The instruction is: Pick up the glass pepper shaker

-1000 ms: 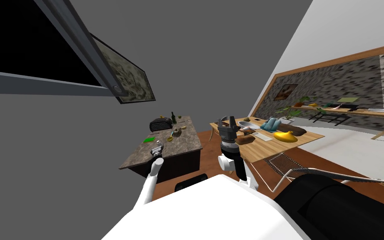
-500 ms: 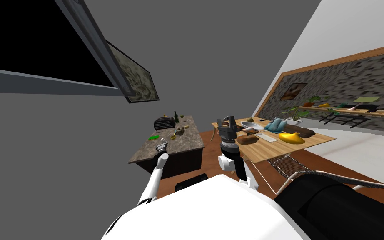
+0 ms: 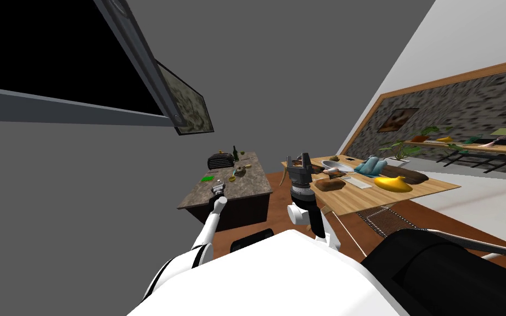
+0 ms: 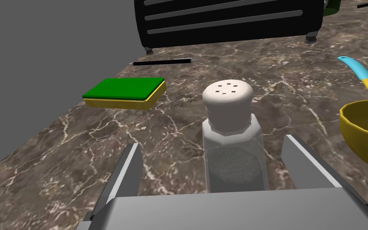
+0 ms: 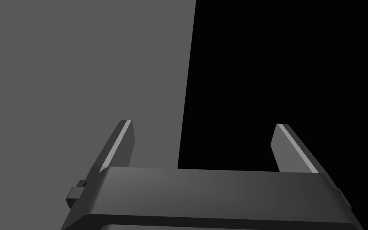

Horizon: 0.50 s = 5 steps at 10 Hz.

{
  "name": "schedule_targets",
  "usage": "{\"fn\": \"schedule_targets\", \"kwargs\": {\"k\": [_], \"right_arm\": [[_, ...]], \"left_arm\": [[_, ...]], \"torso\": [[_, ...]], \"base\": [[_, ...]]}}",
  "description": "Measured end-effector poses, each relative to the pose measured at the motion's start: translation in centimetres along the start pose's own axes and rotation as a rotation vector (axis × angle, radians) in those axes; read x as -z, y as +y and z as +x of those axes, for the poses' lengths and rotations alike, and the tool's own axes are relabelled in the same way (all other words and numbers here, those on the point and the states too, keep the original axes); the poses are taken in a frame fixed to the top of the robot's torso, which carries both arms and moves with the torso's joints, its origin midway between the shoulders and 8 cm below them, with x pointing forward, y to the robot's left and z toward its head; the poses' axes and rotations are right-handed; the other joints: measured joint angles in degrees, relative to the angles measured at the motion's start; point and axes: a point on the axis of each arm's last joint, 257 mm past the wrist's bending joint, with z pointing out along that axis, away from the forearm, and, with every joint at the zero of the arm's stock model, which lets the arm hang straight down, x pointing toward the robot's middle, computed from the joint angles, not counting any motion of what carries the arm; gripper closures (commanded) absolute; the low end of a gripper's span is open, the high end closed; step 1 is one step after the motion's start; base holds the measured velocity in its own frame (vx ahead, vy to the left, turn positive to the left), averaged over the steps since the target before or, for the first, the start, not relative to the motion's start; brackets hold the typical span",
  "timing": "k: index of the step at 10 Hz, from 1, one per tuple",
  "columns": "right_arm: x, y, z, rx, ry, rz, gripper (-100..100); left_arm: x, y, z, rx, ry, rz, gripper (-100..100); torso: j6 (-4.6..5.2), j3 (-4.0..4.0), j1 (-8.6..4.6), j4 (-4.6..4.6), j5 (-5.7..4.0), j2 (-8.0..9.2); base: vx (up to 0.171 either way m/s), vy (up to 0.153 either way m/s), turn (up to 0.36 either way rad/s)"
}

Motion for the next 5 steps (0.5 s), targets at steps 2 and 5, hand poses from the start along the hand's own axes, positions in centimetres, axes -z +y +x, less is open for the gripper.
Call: {"fn": "schedule_targets", "kwargs": {"k": [2, 5], "right_arm": [[0.0, 0.0, 0.0, 0.0, 0.0, 0.0, 0], [0.0, 0.0, 0.0, 0.0, 0.0, 0.0, 0]], "left_arm": [[-0.4, 2.4, 0.6, -0.012, 0.009, -0.023, -100], [-0.4, 2.6, 0.6, -0.011, 0.008, -0.025, 100]], "torso": [[0.0, 0.02, 0.0, 0.0, 0.0, 0.04], [-0.05, -0.03, -0.14, -0.02, -0.06, -0.06]], "base": [[-0.029, 0.034, 0.021], [-0.001, 0.001, -0.005]]}}
